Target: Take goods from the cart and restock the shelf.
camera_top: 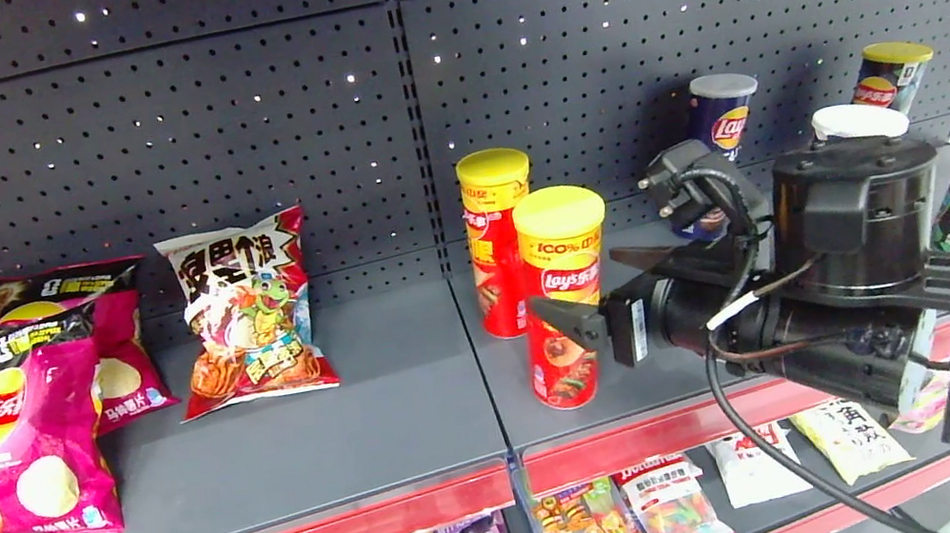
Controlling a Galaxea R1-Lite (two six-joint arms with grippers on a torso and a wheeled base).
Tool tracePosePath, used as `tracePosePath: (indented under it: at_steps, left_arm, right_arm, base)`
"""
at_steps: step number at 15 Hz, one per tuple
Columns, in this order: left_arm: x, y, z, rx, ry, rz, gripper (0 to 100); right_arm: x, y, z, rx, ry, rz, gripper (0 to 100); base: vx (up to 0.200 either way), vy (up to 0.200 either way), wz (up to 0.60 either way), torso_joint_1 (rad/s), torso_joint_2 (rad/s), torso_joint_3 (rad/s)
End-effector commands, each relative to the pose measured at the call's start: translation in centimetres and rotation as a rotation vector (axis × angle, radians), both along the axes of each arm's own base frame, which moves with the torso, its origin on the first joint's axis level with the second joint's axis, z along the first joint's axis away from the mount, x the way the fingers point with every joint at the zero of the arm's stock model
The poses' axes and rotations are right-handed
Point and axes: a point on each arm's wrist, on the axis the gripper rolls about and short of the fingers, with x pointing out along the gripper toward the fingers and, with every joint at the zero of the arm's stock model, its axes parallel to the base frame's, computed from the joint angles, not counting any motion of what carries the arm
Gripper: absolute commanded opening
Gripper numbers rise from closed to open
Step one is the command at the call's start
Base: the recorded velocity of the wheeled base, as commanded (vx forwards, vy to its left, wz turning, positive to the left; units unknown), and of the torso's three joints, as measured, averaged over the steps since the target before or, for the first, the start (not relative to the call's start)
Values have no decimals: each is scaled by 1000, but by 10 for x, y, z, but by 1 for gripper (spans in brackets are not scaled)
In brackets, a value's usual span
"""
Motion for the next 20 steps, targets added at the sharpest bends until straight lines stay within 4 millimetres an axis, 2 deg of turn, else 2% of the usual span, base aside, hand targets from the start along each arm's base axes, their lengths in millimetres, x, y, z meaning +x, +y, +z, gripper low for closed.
tracePosePath:
  at_steps: [1, 9, 20]
  left_arm:
    - [0, 0, 0, -1, 2, 1, 100]
    - [0, 0, 0, -1, 2, 1, 100]
    - [0, 0, 0, 1, 2, 1, 100]
  right_arm:
    - [3, 4, -6, -6, 8, 1, 100]
    - [12, 11, -16, 6, 8, -59, 100]
    - [25, 21, -19, 21, 0, -109, 100]
  base:
    - [0, 0, 0, 0, 0, 0]
    - [0, 0, 0, 0, 0, 0]
    - [0, 0, 0, 0, 0, 0]
